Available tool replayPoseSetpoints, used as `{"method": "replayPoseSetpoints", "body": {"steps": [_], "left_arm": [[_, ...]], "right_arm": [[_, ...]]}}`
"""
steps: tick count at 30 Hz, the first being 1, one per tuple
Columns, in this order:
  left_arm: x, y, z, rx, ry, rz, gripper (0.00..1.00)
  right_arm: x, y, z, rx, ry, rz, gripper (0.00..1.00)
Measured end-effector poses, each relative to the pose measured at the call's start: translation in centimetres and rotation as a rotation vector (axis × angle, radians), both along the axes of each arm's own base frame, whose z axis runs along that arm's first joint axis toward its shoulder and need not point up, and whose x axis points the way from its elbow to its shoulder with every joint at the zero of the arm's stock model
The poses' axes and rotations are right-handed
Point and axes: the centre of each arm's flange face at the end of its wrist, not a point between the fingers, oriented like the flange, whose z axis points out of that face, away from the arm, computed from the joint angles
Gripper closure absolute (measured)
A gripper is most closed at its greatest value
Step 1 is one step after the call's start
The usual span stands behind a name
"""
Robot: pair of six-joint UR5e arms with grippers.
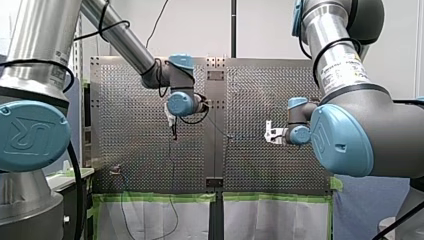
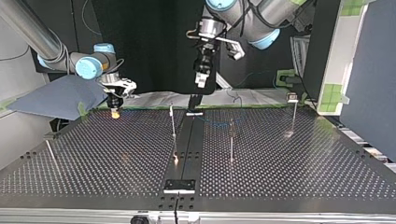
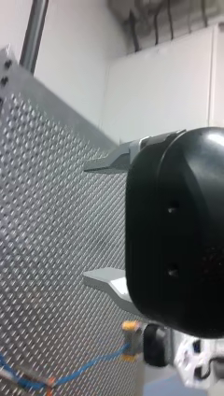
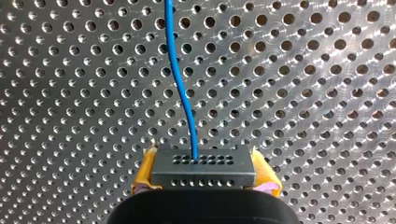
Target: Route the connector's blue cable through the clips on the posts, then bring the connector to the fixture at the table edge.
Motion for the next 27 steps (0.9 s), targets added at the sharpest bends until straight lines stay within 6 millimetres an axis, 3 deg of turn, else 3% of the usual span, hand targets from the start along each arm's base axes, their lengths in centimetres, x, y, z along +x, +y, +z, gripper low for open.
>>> {"method": "replayPoseSetpoints", "body": {"steps": [10,27], "left_arm": [[-1.8,2.0,1.1,-0.132,-0.047,-0.040,0.00],[-4.7,5.2,-5.2,-0.059,0.023,-0.017,0.00]], "right_arm": [[0.0,0.0,0.0,0.003,0.000,0.002,1.00],[0.0,0.0,0.0,0.003,0.000,0.003,1.00]]}}
